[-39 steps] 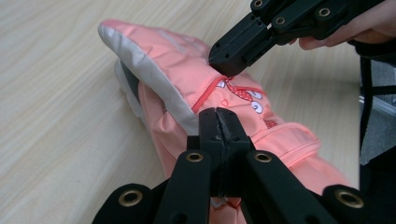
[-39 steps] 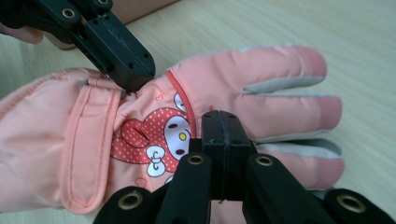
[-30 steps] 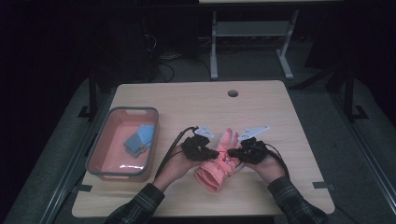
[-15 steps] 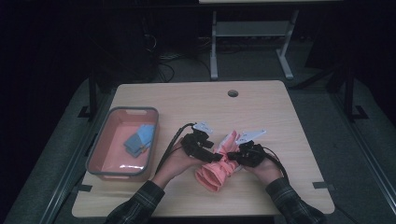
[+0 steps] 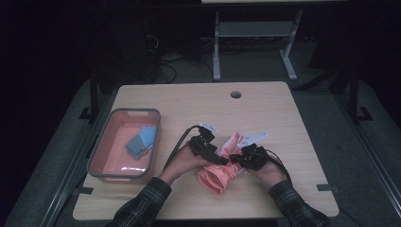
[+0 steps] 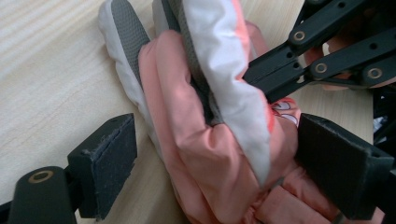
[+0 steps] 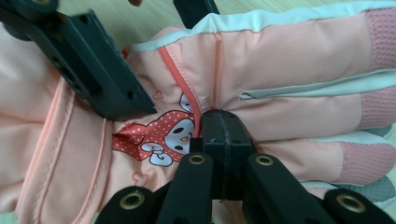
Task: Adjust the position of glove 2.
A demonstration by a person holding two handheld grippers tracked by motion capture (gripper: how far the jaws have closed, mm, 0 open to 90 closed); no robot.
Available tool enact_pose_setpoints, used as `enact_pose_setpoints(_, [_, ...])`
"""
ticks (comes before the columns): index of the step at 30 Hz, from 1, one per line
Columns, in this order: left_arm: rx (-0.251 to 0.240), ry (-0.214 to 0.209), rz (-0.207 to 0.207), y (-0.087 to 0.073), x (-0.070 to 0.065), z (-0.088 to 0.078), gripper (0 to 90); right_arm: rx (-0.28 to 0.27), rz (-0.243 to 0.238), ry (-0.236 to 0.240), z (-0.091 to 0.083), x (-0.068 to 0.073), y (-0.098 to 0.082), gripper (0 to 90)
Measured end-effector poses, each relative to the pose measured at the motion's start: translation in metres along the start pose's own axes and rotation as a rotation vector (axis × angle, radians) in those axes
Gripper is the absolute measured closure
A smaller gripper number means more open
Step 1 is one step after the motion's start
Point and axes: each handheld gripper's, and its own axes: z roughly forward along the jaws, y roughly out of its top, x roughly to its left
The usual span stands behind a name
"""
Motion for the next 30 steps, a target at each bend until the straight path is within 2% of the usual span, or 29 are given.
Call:
enact_pose_setpoints(6, [0.035,-0.034,-0.023,-0.001,0.005,0.008,12.7,0.004,-0.007,0.002,-0.001,0.000,-0.001,90.0])
enact_pose_setpoints(8, [0.045,-0.057,-0.038,-0.002,0.007,0.011,12.7,0.000,-0.007,0.005,0.000,0.000,-0.002,90.0])
enact_pose_setpoints(9, [0.045,-0.057,-0.038,-0.002,0.007,0.011,12.8,0.000,-0.007,0.005,0.000,0.000,-0.002,90.0])
enact_pose_setpoints(12, [0.043,-0.096,-0.056,-0.004,0.010,0.015,13.0,0.004,-0.011,0.005,-0.001,0.001,-0.002,90.0])
enact_pose_setpoints(19, [0.042,-0.125,-0.062,-0.004,0.011,0.015,14.8,0.004,-0.019,0.006,-0.001,0.001,-0.003,90.0])
enact_pose_setpoints(20, [0.037,-0.145,-0.067,-0.004,0.011,0.016,14.9,0.003,-0.023,0.006,-0.001,0.001,-0.003,90.0])
enact_pose_setpoints(22, [0.034,-0.158,-0.075,-0.005,0.012,0.017,15.1,0.002,-0.022,0.006,-0.001,0.001,-0.003,90.0])
enact_pose_setpoints(26, [0.048,-0.169,-0.080,-0.004,0.012,0.017,17.8,0.001,-0.025,0.009,0.000,0.000,-0.004,90.0])
enact_pose_setpoints(30, [0.051,-0.151,-0.071,-0.004,0.010,0.018,23.1,0.004,-0.025,0.009,0.000,0.000,-0.004,90.0])
